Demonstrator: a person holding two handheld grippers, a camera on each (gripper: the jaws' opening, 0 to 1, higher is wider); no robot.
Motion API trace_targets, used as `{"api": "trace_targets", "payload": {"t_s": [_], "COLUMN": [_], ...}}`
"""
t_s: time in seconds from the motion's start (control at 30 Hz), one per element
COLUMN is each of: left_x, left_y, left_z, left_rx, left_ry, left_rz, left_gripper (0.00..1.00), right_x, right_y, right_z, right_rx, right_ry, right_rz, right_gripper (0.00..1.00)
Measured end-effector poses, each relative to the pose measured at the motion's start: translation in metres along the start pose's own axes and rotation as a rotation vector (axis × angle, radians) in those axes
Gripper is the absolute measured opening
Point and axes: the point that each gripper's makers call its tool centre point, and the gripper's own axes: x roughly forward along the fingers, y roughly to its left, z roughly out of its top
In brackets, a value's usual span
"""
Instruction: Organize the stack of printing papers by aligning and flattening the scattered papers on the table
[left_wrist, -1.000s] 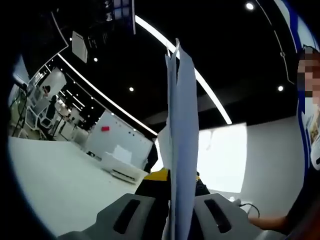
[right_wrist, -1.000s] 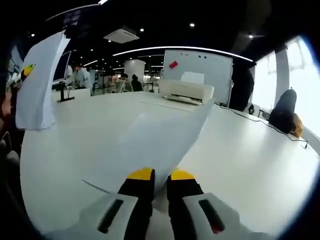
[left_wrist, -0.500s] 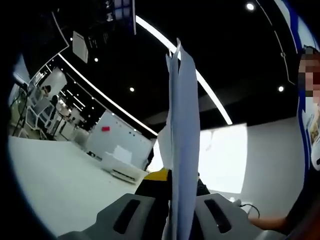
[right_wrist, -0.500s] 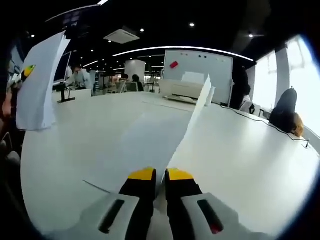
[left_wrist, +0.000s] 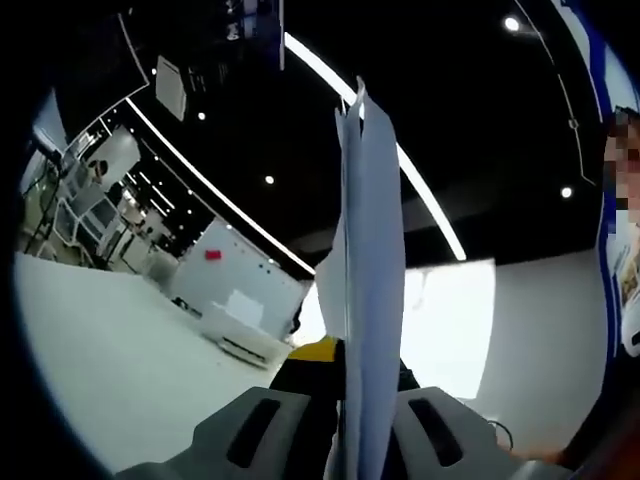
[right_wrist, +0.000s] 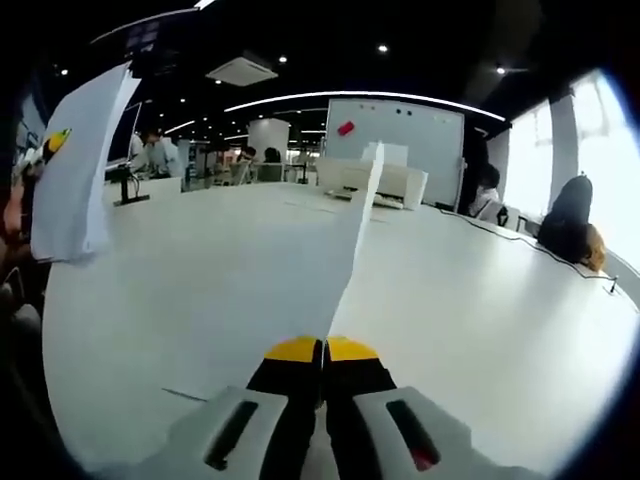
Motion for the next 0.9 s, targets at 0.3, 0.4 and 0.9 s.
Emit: {"api": "trace_targets", "payload": {"t_s": [0.3, 0.4, 0.9], "left_x": [0.0, -0.001, -0.011], "left_y": [0.0, 0.003, 0.027], "left_z": [0.003, 0.003, 0.005], "left_rx": [-0.004, -0.022, -0.129], "left_ry": [-0.01, -0.019, -0.069], "left_rz": [0.005, 0.019, 0.102], "left_gripper": [0.06, 0.06, 0.06], "right_x": [-0.001, -0.001, -0.002], "right_y": [0.001, 0.001, 0.002], "right_z": [-0.001, -0.001, -0.002], "right_rx": [0.048, 0.054, 0.062], "right_ry": [0.003, 0.003, 0.005], "right_rz": [0.012, 0.014, 0.015], "right_gripper": [0.0, 0.0, 0.0]}}
